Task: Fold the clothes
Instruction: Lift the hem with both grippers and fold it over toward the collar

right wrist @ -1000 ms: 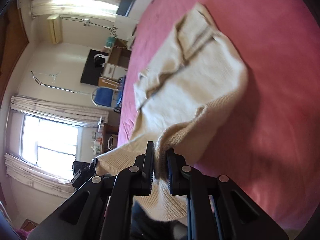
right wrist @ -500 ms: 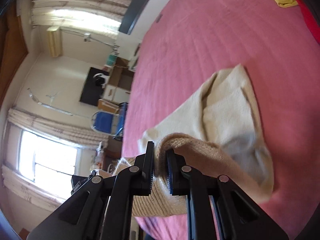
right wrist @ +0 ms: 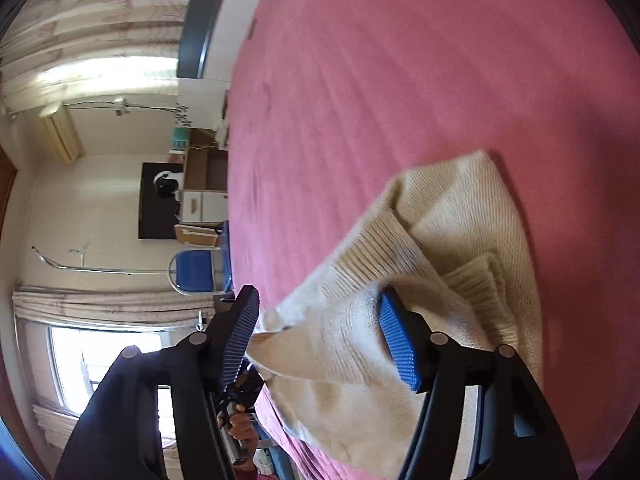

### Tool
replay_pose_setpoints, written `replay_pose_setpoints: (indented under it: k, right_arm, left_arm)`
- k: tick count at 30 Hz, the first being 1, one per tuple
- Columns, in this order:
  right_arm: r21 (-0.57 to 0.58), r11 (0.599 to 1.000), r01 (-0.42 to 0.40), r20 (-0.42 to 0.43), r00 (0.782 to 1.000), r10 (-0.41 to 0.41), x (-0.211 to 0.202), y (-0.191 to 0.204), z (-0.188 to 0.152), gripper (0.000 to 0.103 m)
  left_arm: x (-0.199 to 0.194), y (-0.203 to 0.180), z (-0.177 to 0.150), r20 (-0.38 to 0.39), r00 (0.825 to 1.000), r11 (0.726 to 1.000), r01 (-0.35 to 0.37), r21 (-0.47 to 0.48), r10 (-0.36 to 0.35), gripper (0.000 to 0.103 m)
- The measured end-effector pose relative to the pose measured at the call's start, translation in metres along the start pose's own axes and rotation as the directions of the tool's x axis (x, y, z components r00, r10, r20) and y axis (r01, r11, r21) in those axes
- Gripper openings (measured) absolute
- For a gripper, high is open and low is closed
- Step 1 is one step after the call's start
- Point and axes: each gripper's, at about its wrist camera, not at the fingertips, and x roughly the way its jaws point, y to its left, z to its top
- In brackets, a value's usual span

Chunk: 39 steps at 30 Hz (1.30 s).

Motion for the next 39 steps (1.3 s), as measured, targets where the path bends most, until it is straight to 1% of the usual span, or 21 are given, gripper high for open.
replay_pose_setpoints:
  k: [2,4,8,11,12,15,17,19,21,22,23,25,28,30,32,34,35,36,37,38,39]
  right_arm:
    - [-0.002,0.999,-0.036,0.054,0.998,0.036,-0.015,0.006,0.002,0.076]
    - [-0.009,1.0,0.004,0.085,0.996,-0.003,-0.023,0.009,-0.002,0.082]
    - [-0.095,0.991,0.092,-0.027,0.995,-0.095,-0.011,0.014,-0.026,0.082]
    - [-0.187,0.972,0.144,-0.132,0.977,-0.17,0.017,0.016,-0.048,0.082]
    - [-0.195,0.969,0.151,-0.146,0.972,-0.182,0.026,0.015,-0.052,0.082]
    - [-0.167,0.972,0.164,-0.1,0.978,-0.182,0.046,0.011,-0.044,0.082]
    - [-0.103,0.99,0.098,-0.075,0.992,-0.106,0.055,0.009,-0.031,0.082]
    - [-0.032,0.998,-0.058,0.007,0.998,0.058,0.053,0.012,-0.015,0.082]
    - [0.019,0.983,-0.182,0.107,0.978,0.179,0.044,0.018,0.003,0.082]
    - [0.035,0.977,-0.211,0.161,0.966,0.203,0.038,0.02,0.01,0.084]
    - [0.017,0.984,-0.176,0.168,0.971,0.171,0.036,0.024,0.012,0.084]
    - [-0.067,0.997,-0.041,0.116,0.992,0.049,0.037,0.034,0.005,0.085]
    - [-0.204,0.967,0.153,0.058,0.988,-0.144,0.04,0.049,-0.004,0.085]
    - [-0.322,0.903,0.284,0.034,0.957,-0.289,0.045,0.06,-0.015,0.085]
    - [-0.452,0.798,0.398,0.043,0.904,-0.426,0.061,0.068,-0.032,0.085]
    - [-0.495,0.776,0.392,-0.017,0.888,-0.46,0.081,0.068,-0.037,0.085]
    - [-0.511,0.756,0.409,-0.048,0.865,-0.5,0.092,0.066,-0.038,0.085]
    - [-0.526,0.72,0.452,-0.071,0.82,-0.567,0.099,0.059,-0.039,0.085]
    - [-0.542,0.677,0.498,-0.093,0.765,-0.638,0.104,0.049,-0.042,0.085]
    - [-0.559,0.629,0.54,-0.113,0.702,-0.703,0.108,0.039,-0.044,0.084]
    - [-0.567,0.602,0.562,-0.122,0.665,-0.737,0.106,0.031,-0.047,0.084]
  left_arm:
    - [-0.014,-0.007,0.0,0.018,1.0,1.0,0.019,-0.009,-0.019,0.021]
    - [-0.028,-0.009,-0.003,0.037,0.999,0.999,0.038,-0.022,-0.037,0.021]
    - [-0.047,-0.002,-0.015,0.041,0.998,0.999,0.046,-0.021,-0.045,0.021]
    - [-0.047,0.011,-0.025,0.03,0.999,0.999,0.022,-0.035,-0.021,0.022]
    - [-0.044,0.015,-0.029,0.024,1.0,0.999,0.009,-0.044,-0.008,0.022]
    - [-0.03,0.016,-0.04,-0.011,1.0,0.999,-0.005,-0.048,0.005,0.022]
    - [-0.021,0.012,-0.043,-0.033,0.999,0.999,-0.01,-0.04,0.009,0.022]
    - [-0.016,-0.001,-0.04,-0.032,0.999,1.0,0.009,-0.026,-0.009,0.022]
    - [-0.013,-0.018,-0.034,-0.02,0.999,1.0,0.024,-0.003,-0.025,0.022]
    - [-0.012,-0.026,-0.03,-0.011,0.999,0.999,0.033,0.011,-0.033,0.022]
    - [-0.014,-0.035,-0.028,0.001,0.999,0.999,0.048,0.024,-0.048,0.022]
    - [-0.015,-0.048,-0.031,-0.006,0.996,0.994,0.095,0.055,-0.094,0.022]
    - [-0.012,-0.053,-0.051,-0.042,0.998,0.988,0.05,0.144,-0.044,0.022]
    - [-0.003,-0.045,-0.064,-0.067,0.998,0.988,0.01,0.156,0.001,0.022]
    - [0.007,-0.035,-0.071,-0.083,0.996,0.992,-0.017,0.125,0.027,0.022]
    - [0.016,-0.029,-0.077,-0.097,0.995,0.996,-0.024,0.088,0.032,0.022]
    - [0.018,-0.03,-0.078,-0.095,0.993,0.993,-0.058,0.105,0.068,0.022]
    - [0.021,-0.031,-0.079,-0.092,0.99,0.988,-0.093,0.124,0.105,0.022]
    - [0.022,-0.03,-0.079,-0.088,0.987,0.984,-0.122,0.13,0.134,0.022]
    - [0.019,-0.028,-0.078,-0.09,0.987,0.985,-0.118,0.125,0.13,0.022]
    - [0.016,-0.025,-0.076,-0.088,0.988,0.986,-0.116,0.119,0.127,0.022]
